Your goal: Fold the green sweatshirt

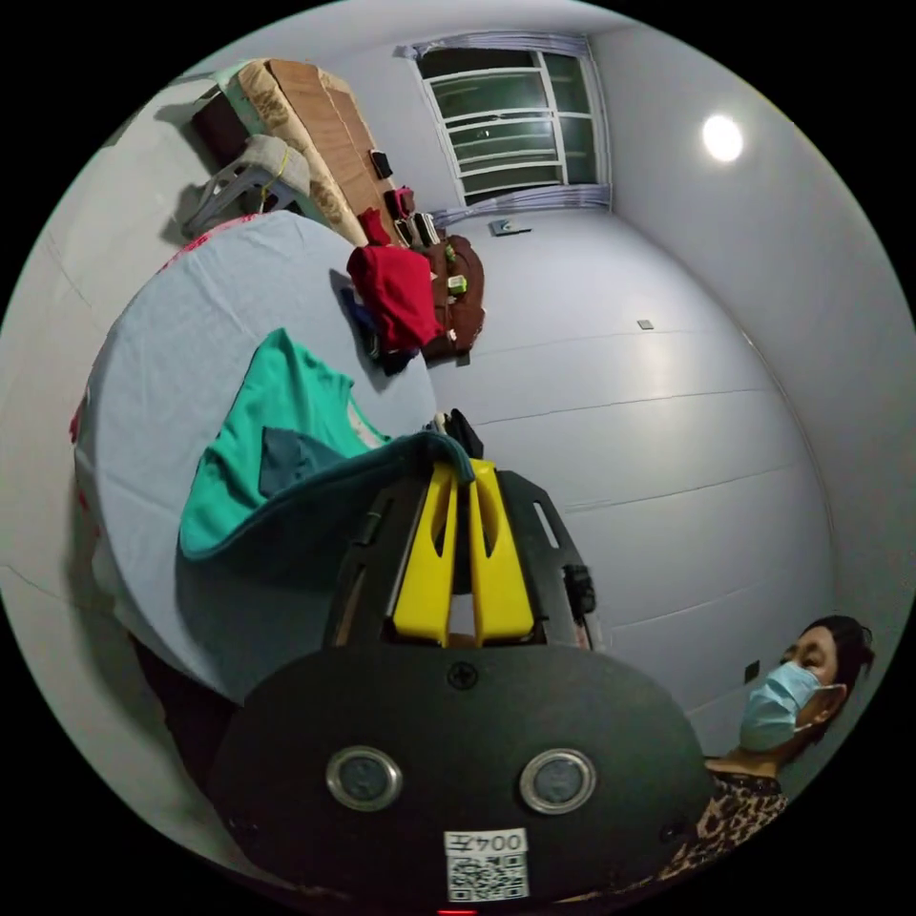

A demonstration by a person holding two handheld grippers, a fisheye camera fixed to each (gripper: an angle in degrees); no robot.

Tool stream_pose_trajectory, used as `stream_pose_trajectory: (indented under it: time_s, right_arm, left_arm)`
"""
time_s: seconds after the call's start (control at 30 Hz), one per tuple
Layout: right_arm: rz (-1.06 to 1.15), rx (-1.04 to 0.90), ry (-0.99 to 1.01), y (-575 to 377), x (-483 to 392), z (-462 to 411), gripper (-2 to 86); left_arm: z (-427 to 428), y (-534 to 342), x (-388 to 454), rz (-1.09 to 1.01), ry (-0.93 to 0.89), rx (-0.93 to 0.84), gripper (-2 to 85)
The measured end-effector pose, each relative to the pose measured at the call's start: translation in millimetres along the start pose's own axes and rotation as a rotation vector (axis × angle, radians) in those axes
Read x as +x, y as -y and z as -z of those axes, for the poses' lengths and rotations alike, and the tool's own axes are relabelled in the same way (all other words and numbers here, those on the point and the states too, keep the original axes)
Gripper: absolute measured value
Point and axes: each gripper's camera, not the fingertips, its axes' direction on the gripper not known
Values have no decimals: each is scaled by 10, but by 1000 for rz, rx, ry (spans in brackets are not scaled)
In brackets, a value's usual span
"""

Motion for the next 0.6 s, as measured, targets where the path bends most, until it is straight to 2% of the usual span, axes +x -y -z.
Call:
stream_pose_trajectory:
  time_s: [0.3,0.6]
  right_arm:
    - [-87,-80,-113,1282,450,-1152,35]
    - [-251,-142,-153,1961,1046,-2195,37]
  left_arm:
    - [-1120,1213,-319,42,175,-51,28]
    - [-1967,1916,-887,107,300,-112,29]
